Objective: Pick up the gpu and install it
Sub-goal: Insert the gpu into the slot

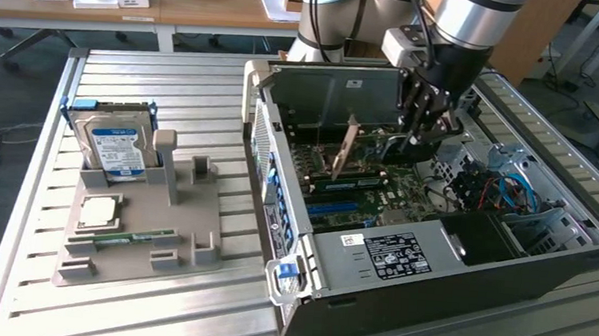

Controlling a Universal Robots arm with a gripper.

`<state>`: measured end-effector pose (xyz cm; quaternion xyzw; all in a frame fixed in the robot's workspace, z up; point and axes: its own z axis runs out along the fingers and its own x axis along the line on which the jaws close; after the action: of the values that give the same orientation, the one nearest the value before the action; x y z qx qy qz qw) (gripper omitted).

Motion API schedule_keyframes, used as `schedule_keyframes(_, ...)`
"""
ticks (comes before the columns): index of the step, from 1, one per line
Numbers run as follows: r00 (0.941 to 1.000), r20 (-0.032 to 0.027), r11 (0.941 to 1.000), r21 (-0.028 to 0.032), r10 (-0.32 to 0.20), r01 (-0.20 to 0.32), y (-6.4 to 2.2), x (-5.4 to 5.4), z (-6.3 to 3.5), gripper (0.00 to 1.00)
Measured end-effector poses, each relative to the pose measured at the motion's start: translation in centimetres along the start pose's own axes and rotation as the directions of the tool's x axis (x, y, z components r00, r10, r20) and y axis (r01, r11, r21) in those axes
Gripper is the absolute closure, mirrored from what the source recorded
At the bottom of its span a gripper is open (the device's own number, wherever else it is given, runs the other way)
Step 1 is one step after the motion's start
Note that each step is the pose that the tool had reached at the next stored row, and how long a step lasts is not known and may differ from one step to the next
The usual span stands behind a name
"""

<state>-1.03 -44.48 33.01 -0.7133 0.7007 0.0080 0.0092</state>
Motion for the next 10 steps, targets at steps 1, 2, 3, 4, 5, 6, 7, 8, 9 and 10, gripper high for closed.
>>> schedule_keyframes(1,1.0,0.0,1.0,0.0001,0.0,0.0,0.01,0.0,0.02,0.73)
schedule_keyframes(2,1.0,0.0,1.0,0.0002,0.0,0.0,0.04,-0.01,0.05,0.73)
schedule_keyframes(3,1.0,-0.0001,1.0,0.0002,0.0,0.0,0.05,-0.01,0.07,0.73)
schedule_keyframes(4,1.0,0.0,1.0,0.0003,0.0,0.0,0.07,-0.02,0.09,0.73)
schedule_keyframes(5,1.0,0.0,1.0,0.0004,0.0,0.0,0.09,-0.03,0.11,0.73)
schedule_keyframes(6,1.0,0.0,1.0,0.0005,0.0,0.0,0.1,-0.03,0.13,0.73)
schedule_keyframes(7,1.0,-0.0001,1.0,0.0005,0.0,0.0,0.12,-0.04,0.15,0.73)
schedule_keyframes(8,1.0,0.0,1.0,0.0005,0.0,0.0,0.14,-0.04,0.17,0.73)
schedule_keyframes(9,1.0,0.0,1.0,0.0006,0.0,0.0,0.16,-0.05,0.19,0.73)
schedule_keyframes(10,1.0,-0.0001,1.0,0.0007,0.0,0.0,0.17,-0.05,0.21,0.73)
